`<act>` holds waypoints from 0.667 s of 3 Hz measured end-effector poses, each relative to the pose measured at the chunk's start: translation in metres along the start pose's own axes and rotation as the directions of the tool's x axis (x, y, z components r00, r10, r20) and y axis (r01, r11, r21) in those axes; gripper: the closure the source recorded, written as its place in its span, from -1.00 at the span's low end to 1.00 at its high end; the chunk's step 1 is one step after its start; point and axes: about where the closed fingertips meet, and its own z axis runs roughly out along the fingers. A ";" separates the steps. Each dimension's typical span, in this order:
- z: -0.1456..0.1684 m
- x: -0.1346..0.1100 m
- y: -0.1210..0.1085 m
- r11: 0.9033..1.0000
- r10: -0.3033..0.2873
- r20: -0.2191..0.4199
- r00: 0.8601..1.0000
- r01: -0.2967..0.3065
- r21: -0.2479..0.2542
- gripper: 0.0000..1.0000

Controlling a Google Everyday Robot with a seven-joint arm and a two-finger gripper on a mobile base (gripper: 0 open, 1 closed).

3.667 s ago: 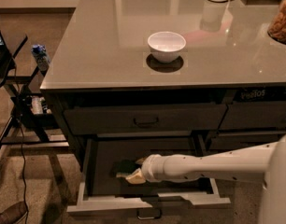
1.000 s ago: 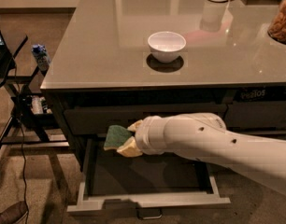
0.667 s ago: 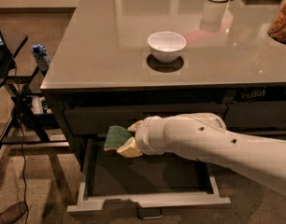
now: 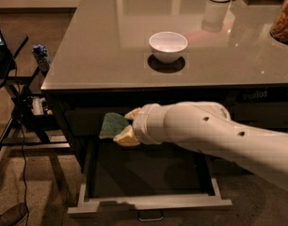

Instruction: Pick sponge from middle drawer and place on counter

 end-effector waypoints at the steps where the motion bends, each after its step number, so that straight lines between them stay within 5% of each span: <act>1: -0.013 -0.033 -0.021 0.999 -0.033 0.036 0.999 0.032 0.033 1.00; 2: -0.015 -0.061 -0.048 0.995 -0.065 0.066 0.996 0.059 0.085 1.00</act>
Offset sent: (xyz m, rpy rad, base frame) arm 0.0776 0.0284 0.1002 0.0252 -0.2009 -0.0122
